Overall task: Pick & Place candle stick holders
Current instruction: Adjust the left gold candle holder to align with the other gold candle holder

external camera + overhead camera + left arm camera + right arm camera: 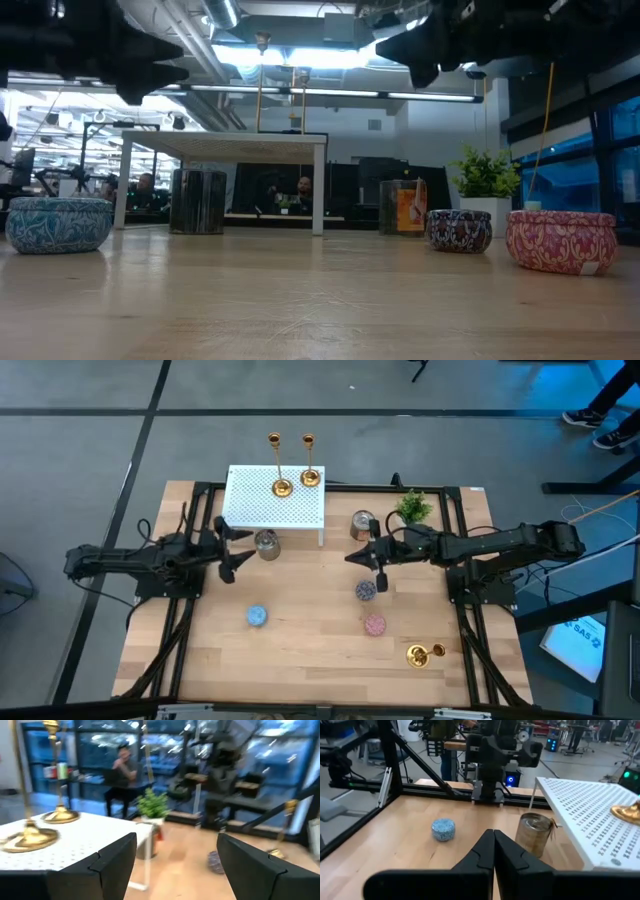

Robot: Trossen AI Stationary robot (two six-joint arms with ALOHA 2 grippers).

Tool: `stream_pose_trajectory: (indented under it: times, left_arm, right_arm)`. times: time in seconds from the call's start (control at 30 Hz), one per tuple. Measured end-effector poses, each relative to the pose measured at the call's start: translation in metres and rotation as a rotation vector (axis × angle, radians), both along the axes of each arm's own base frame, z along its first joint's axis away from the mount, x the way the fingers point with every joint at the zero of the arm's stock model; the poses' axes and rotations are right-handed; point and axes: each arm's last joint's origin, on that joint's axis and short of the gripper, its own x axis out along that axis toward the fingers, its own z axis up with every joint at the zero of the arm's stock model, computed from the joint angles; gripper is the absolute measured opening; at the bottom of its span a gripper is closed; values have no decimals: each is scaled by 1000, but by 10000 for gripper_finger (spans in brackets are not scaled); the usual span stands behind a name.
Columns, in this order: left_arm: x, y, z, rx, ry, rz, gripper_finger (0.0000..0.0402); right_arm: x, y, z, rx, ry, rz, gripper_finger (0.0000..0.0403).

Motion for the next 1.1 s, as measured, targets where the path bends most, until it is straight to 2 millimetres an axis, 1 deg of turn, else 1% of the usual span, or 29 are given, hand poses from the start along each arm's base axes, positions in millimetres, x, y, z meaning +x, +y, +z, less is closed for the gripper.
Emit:
stream_pose_trajectory:
  times: [0.17,0.33,0.43,0.5,0.67,0.73,0.83,0.93,0.97,1.1]
  left_arm:
    - [20,4,26,81,135,113,256]
    - [45,10,45,195,285,260,236]
    - [60,16,55,210,336,346,220]
    - [71,24,60,197,389,394,206]
    - [101,49,60,177,567,466,158]
    - [111,59,58,167,633,470,132]
    - [122,72,52,139,696,427,83]
    - [126,83,46,123,727,395,25]
    - [126,86,44,120,737,407,13]
    - [123,97,41,106,756,452,2]
  right_arm:
    - [0,0,1,-55,-13,8,4]
    - [0,0,1,-68,-17,9,4]
    - [0,-1,0,-72,-1,-21,4]
    - [0,-2,-2,-76,14,-43,4]
    - [0,-3,-3,-84,22,-95,4]
    - [0,-3,-3,-85,24,-100,4]
    - [0,-3,-5,-86,42,-100,4]
    - [0,-3,-7,-86,62,-98,4]
    - [-1,-3,-8,-86,72,-98,4]
    - [-1,-3,-9,-87,89,-97,4]
